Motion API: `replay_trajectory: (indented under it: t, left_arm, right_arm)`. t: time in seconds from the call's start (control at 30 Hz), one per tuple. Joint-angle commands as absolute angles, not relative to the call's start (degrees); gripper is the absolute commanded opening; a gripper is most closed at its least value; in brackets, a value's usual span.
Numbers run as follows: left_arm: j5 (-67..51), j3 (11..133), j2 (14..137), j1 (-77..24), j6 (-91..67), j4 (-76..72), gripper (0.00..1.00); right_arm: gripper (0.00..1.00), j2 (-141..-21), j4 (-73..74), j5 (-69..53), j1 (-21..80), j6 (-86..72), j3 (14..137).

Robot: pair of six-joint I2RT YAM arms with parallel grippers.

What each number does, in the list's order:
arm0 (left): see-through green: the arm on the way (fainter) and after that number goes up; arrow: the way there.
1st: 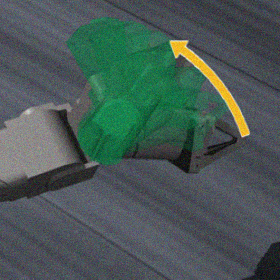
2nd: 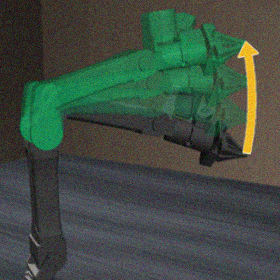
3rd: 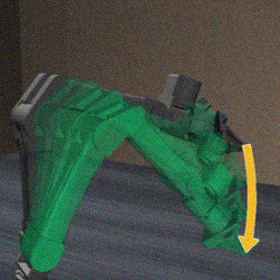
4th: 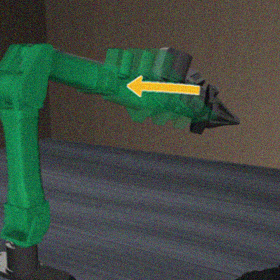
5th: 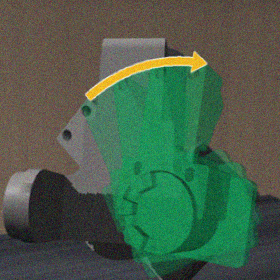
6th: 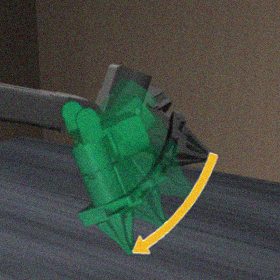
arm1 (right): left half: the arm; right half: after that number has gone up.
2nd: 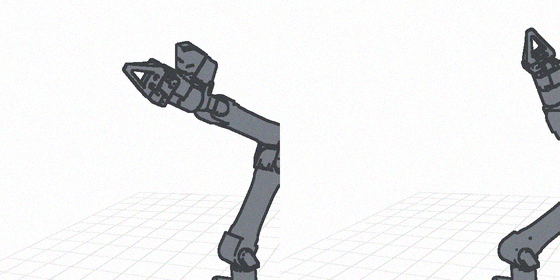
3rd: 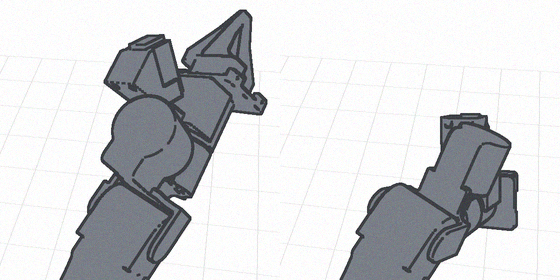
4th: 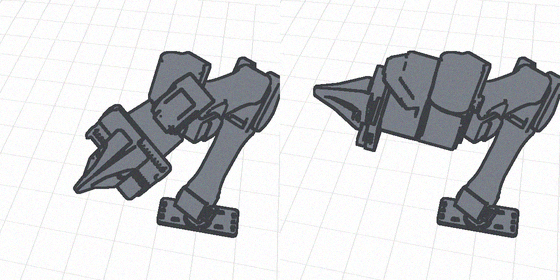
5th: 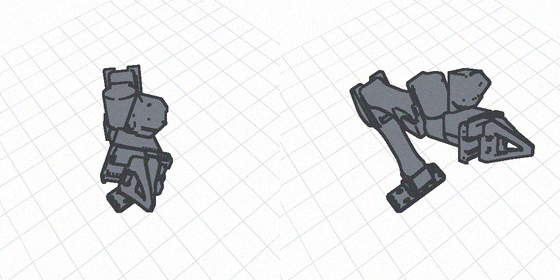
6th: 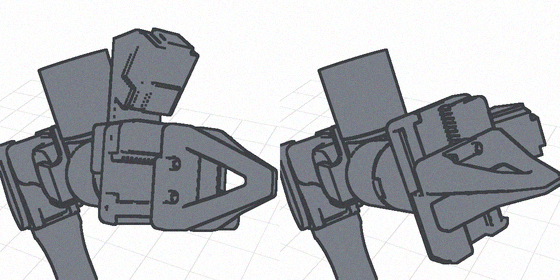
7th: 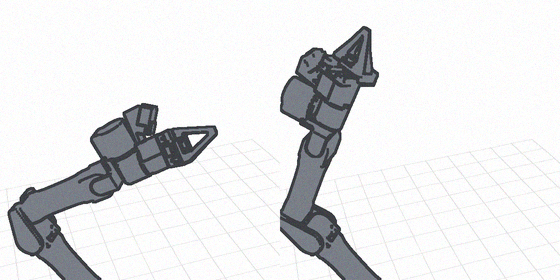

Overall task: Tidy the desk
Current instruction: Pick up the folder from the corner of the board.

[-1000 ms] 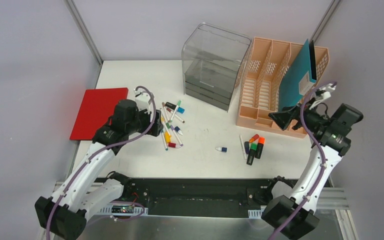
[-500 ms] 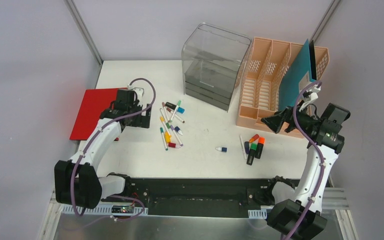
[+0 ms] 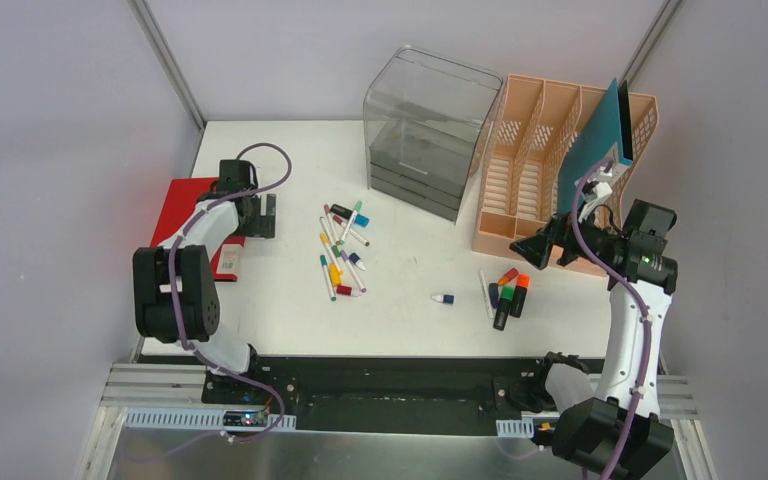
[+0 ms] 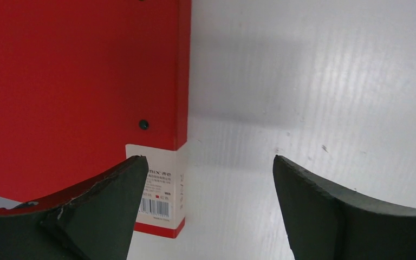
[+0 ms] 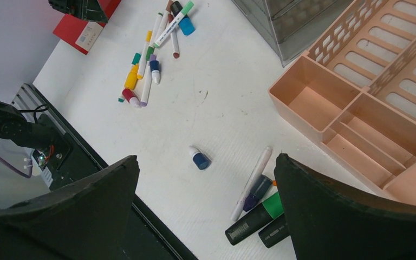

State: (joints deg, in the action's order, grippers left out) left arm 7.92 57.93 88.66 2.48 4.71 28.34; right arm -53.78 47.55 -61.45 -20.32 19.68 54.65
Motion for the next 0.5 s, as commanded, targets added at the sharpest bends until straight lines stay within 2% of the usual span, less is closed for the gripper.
replay_trajectory:
  t: [0.0,0.17,0.47]
  left_arm:
    - [10.86,61.99,92.82,4.57,7.99,25.83,0.87]
    - [9.69,63.98,97.44,5.47,9.85,26.15,0.82]
    - [7.56,66.11,102.89,6.84,9.65,28.6,0.65]
  right_arm:
    - [0.99,-53.23,47.68,-59.91,-19.74,21.87,57.3]
    - [0.99,-53.41,47.58,-59.95,-19.69,21.93,57.19]
    - [0.99,-54.08,47.63,-59.52,-19.43,22.24,57.04]
